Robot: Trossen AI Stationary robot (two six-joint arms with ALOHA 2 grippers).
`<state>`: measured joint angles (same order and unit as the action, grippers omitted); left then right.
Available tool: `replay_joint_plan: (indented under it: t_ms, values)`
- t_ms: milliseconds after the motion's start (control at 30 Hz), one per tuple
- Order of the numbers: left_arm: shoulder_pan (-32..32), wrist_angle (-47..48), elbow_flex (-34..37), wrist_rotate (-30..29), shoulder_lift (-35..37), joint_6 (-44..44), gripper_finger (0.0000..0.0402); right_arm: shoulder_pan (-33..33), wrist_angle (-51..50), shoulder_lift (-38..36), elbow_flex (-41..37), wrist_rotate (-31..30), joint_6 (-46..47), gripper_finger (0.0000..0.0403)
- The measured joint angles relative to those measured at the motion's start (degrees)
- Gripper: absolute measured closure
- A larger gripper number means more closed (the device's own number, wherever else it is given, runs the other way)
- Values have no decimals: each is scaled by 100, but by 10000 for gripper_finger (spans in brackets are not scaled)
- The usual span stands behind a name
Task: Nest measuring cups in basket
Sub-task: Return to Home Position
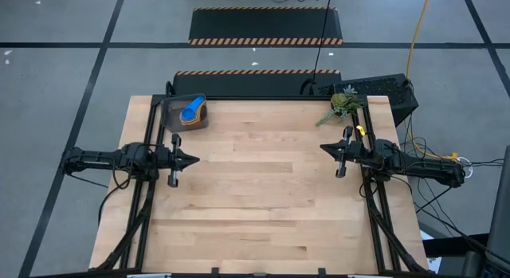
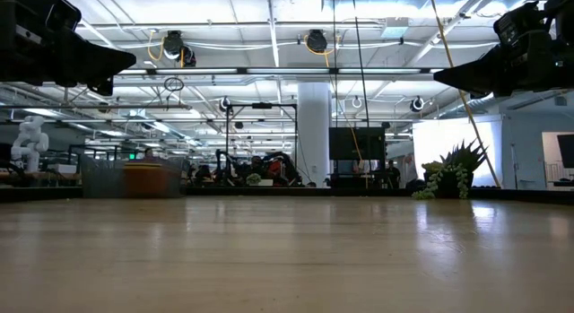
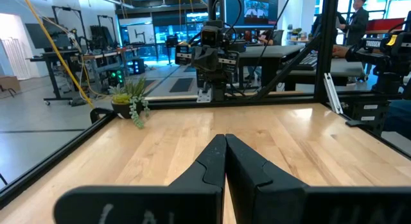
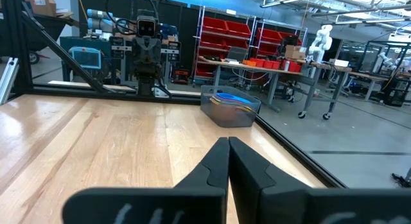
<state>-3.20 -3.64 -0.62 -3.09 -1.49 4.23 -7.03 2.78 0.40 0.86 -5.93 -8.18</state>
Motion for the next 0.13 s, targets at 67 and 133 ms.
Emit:
replay_joint_plan:
  t_ms: [67,133]
  values:
    - [2,0,0,0,2,0,392,-1,0,0,1,-1,0,403]
    - [0,0,0,0,0,0,392,0,0,-1,0,1,0,403]
